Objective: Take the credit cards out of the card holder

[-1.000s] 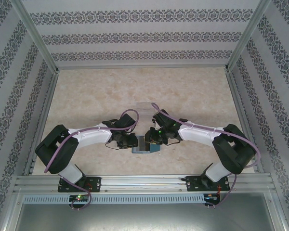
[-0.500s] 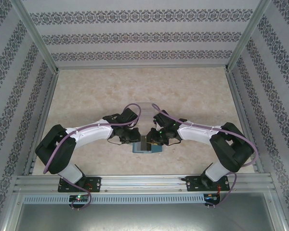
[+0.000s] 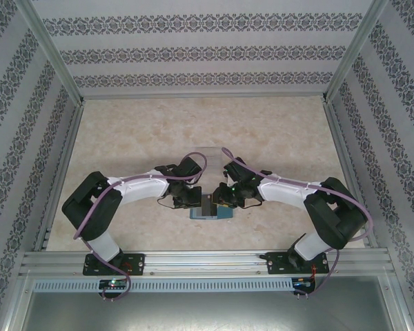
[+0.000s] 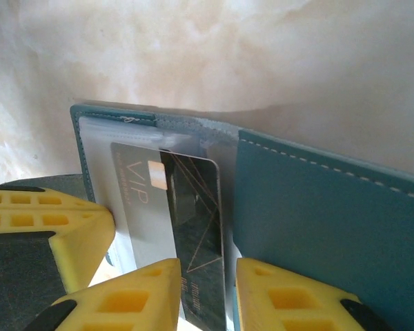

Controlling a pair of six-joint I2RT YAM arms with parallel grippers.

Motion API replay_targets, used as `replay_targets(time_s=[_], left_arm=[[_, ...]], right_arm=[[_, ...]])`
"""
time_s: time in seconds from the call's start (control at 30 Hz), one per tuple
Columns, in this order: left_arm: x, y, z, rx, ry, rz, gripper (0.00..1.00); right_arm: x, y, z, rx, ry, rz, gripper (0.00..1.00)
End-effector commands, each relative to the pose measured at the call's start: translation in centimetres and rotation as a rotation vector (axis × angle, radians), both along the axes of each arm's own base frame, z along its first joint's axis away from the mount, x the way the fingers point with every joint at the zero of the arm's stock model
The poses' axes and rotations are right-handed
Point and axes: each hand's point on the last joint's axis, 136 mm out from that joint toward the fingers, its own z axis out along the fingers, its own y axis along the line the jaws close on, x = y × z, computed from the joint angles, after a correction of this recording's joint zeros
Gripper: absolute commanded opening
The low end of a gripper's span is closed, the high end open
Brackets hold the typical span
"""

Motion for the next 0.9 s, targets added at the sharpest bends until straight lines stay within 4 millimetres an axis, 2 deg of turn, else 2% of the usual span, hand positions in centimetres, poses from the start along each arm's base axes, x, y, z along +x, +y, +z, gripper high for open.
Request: replay_targets(time_s=[0.0,0.2,0.4,0.67,0.87], left_arm=[[-0.6,0.4,-1.0,0.046,0.010,-0.031,0.10],[-1.2,1.3,-2.1,0.096,0.039,-0.031,0.09],[-1.7,1.8,-2.9,0.112,0.058,-0.027,0.09],[-1.9,1.8,-3.1,0.107,0.057,-0.020,0.09],[-2.0,1.8,-3.1,0.109,0.055,-0.022,0.09]], right_arm=[[0.0,0.0,-1.0,0.012,0.005,0.020,0.28],[0.0,0.6,-1.7,0.043,0.006,0.043,0.27],[0.0,1.0,-1.2,0.082,-0.013,0.053,0.27],[0.0,1.3,-0.3,0.126,-0.037,0.058,0.24],[-0.2,0.8,-0.5,0.105,-0.033,0.049,0.18]])
